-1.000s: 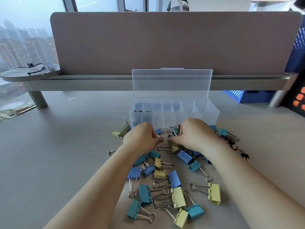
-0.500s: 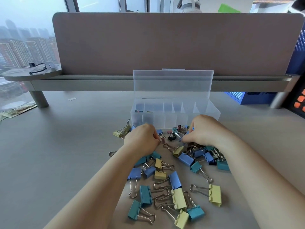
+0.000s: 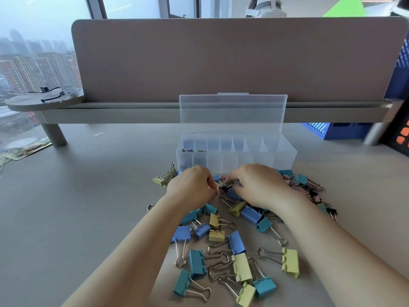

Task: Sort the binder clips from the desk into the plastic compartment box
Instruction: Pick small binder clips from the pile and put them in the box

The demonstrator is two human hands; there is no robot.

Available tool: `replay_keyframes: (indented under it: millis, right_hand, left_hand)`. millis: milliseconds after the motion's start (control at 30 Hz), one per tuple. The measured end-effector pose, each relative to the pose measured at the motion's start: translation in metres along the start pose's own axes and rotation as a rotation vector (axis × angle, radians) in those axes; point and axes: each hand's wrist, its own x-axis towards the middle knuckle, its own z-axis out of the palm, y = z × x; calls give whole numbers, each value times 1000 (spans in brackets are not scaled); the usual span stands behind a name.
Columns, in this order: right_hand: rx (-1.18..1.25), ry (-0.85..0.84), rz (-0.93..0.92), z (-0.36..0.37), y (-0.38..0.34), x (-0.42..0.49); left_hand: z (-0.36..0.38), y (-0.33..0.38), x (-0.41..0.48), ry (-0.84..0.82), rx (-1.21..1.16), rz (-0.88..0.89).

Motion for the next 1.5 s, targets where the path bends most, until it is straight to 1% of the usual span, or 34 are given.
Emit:
replay_keyframes:
  millis: [67, 200, 333, 467, 533, 633, 733, 767, 900, 933, 1000, 1067, 1167, 1267, 1400, 1500]
  right_hand:
    - [17, -6, -9, -1, 0, 0]
    - [72, -40, 32, -5, 3, 0]
    - [137, -72, 79, -8, 8, 0]
    - [158, -33, 124, -4, 8, 1]
    - [184, -11, 117, -1, 6, 1]
    - [204, -34, 83, 2, 0, 1]
    - [187, -43, 76, 5, -5, 2]
    - [178, -26, 77, 6, -6, 3]
    - [116, 17, 75, 9, -9, 3]
    - [141, 26, 84, 9, -9, 3]
    - [266, 55, 144, 7, -5, 5]
    - [359, 72, 221, 2, 4, 7]
    - [319, 37, 288, 1, 15, 8]
    - [296, 18, 322, 3, 14, 7]
    - [104, 19, 311, 6, 4, 7]
    - [58, 39, 281, 9, -2, 7]
  left_hand:
    - [1, -1, 0, 9, -17, 9]
    - [1, -1, -1, 34, -47, 6]
    - [2, 0, -2, 28, -7, 14]
    - [-1, 0, -2, 18, -8, 15]
    - [-5, -2, 0, -15, -51, -1]
    - [-14, -1, 2, -60, -214, -26]
    - [-20, 1, 4, -127, -405, -169]
    - [-21, 0, 5, -181, -525, -222]
    - [-23, -2, 5, -363, -1154, -402]
    - [-23, -3, 5, -397, -1255, -431]
    - [-21, -4, 6, -450, -1384, -456]
    - [-21, -3, 6, -475, -1463, -454]
    - [-21, 1, 4, -476, -1545, -433]
    - [-19, 1, 4, -472, -1571, -413]
    - [-18, 1, 3, -469, -1601, -399]
    - [-18, 1, 3, -466, -1627, -405]
